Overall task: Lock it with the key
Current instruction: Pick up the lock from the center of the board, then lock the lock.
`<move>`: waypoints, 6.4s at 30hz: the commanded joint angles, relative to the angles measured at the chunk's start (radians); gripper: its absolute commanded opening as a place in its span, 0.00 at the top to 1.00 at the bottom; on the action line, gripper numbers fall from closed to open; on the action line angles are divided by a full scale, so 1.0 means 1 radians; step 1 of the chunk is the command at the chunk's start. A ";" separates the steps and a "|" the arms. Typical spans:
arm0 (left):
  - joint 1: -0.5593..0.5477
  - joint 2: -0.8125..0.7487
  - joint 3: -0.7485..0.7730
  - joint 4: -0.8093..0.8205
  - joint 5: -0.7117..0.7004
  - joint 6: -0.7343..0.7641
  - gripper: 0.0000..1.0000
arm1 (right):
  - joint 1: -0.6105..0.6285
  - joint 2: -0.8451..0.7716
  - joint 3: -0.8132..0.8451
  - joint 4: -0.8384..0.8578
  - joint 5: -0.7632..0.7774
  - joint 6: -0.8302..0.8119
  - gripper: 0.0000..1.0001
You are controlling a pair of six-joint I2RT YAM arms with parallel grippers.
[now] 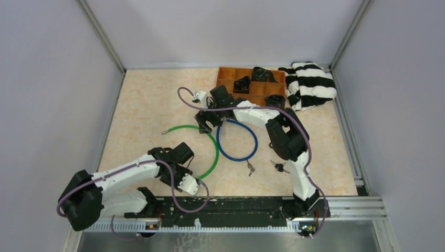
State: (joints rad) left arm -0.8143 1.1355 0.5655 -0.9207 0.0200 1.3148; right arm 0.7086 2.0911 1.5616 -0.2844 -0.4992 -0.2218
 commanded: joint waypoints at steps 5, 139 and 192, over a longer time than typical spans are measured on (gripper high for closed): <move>-0.008 -0.055 -0.047 0.065 -0.028 -0.100 0.28 | 0.069 0.142 0.203 -0.018 0.151 0.003 0.24; 0.411 0.756 0.464 0.559 0.130 -1.093 1.00 | -0.289 -0.591 -0.612 0.390 0.129 0.371 1.00; 0.440 0.614 0.400 0.627 0.300 -1.090 1.00 | -0.176 -0.231 -0.494 0.328 0.154 0.250 0.79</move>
State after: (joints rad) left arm -0.3649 1.7481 0.9970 -0.2356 0.3080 0.2066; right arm 0.5152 1.8381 1.0176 0.0185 -0.3420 0.0589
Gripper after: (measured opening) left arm 0.265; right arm 0.200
